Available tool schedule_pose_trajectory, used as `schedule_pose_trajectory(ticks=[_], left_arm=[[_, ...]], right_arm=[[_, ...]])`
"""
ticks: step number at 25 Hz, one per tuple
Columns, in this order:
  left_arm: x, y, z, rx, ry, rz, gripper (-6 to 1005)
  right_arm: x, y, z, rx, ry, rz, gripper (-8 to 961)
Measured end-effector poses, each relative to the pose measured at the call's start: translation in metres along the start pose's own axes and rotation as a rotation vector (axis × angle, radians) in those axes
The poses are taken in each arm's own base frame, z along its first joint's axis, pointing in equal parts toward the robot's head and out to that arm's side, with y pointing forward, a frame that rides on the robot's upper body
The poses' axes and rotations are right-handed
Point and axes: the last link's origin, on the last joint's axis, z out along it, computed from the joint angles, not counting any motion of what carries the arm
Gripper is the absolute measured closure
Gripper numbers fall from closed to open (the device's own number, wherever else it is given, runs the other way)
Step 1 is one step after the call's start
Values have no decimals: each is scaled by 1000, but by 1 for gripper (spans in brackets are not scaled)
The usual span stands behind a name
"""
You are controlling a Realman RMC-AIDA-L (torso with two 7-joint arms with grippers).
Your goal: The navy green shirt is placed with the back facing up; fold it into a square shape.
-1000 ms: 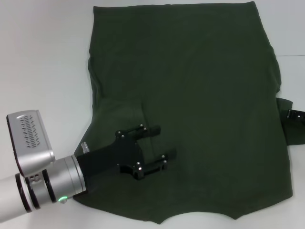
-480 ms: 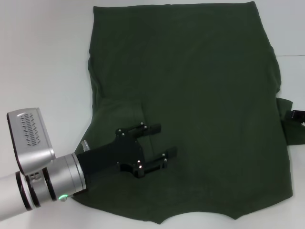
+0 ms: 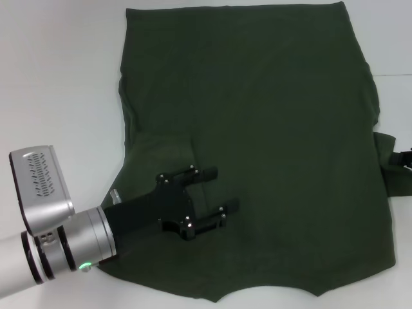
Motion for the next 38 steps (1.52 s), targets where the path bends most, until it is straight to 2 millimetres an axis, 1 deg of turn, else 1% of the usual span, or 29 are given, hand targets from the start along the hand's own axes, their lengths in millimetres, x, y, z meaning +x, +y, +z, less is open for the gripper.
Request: schedule_pose_trajectory(ticks=[1,6,10,15,20,29,38], left_arm=[[0,0,0,0,0,0,309],[0,0,-1,1,0,-2,310],[-1,1,-1,-2,3,-6,309],[-1,2,-1,-4,6,-21,309],[-1,3,-2,-2,7,-24,309],[-1,3,-2,8,19,-40,310],[-1,1,-3,17,24,-43,310]], right_arm=[[0,-1,0,1,-3,3,917],[1,-9,-7,12,-39,35,932],[0,-19,-17,28,-73,52,940],[-8,-33,-33,48,-106,67,937],[-18,-41,-44,59,-124,61,934],[-39,-40,-52,78,-163,5,929],[-58,-35,-50,100,-198,-74,923]])
